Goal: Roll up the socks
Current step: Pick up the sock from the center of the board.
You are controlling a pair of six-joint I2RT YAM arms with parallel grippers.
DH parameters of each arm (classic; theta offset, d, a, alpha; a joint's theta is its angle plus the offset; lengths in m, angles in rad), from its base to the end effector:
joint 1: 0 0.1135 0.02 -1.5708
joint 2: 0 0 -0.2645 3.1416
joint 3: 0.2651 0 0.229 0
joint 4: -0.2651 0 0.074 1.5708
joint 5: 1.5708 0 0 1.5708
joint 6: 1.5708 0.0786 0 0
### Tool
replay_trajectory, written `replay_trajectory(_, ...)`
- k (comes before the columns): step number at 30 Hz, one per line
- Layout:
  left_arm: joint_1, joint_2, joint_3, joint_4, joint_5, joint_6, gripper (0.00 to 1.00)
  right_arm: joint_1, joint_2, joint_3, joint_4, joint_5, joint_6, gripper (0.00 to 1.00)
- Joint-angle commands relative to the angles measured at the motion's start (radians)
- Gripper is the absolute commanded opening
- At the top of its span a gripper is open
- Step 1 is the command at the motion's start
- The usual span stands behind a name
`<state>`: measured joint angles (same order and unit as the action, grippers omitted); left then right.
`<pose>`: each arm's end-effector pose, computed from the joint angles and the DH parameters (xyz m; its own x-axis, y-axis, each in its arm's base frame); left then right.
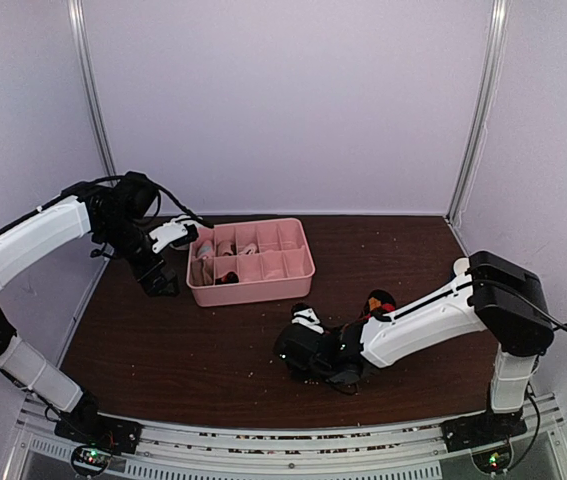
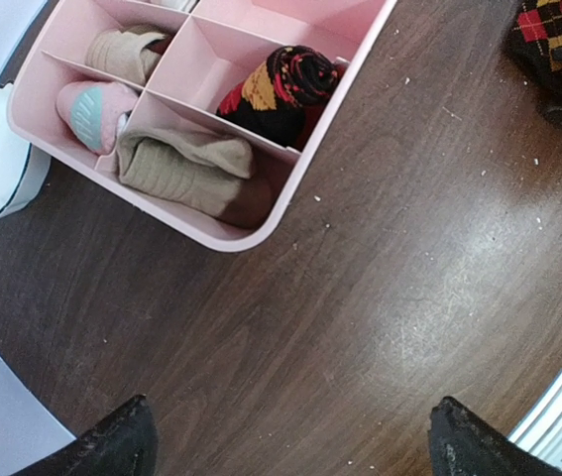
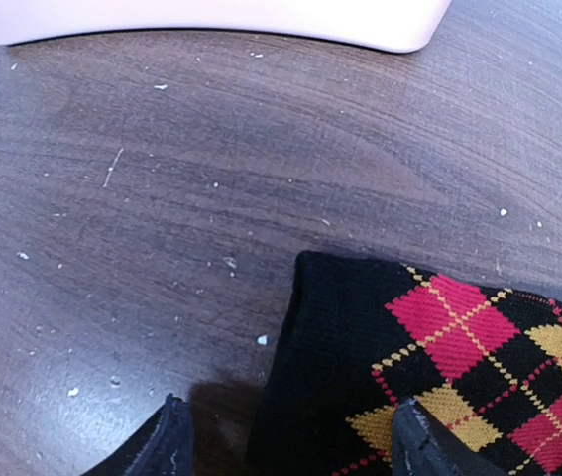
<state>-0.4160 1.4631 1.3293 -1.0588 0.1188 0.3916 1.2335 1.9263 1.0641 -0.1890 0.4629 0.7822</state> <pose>0.2475 -0.1195 0.2651 -0.6173 0.6870 -0.3833 0.7323 0.6798 0.0391 0.1566 0.3405 0.1074 -0.7472 -0.2249 -0.6254 -0.3444 0.9358 0.0750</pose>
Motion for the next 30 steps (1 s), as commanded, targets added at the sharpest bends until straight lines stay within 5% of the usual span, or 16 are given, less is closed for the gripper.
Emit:
replay_trajectory(1,0.000,-0.026,-0.012,0.030,-0.006,0.005,0.98,-0.013,0.025,0.038,-0.055,0.041,-0.019,0.64)
replay_trajectory(6,0.000,-0.023,-0.012,0.028,-0.004,0.005,0.98,-0.042,0.052,0.038,-0.048,0.017,-0.020,0.52)
replay_trajectory(14,-0.001,-0.007,-0.011,0.028,0.015,0.001,0.98,-0.110,-0.010,-0.092,0.082,-0.112,-0.009,0.02)
replay_trajectory(21,-0.002,0.011,-0.024,0.026,0.034,0.012,0.98,-0.203,-0.236,-0.154,0.002,-0.217,-0.160,0.00)
replay_trajectory(30,-0.001,0.008,-0.034,0.022,0.051,0.033,0.98,-0.588,-0.360,0.059,-0.288,-0.363,-0.416,0.00)
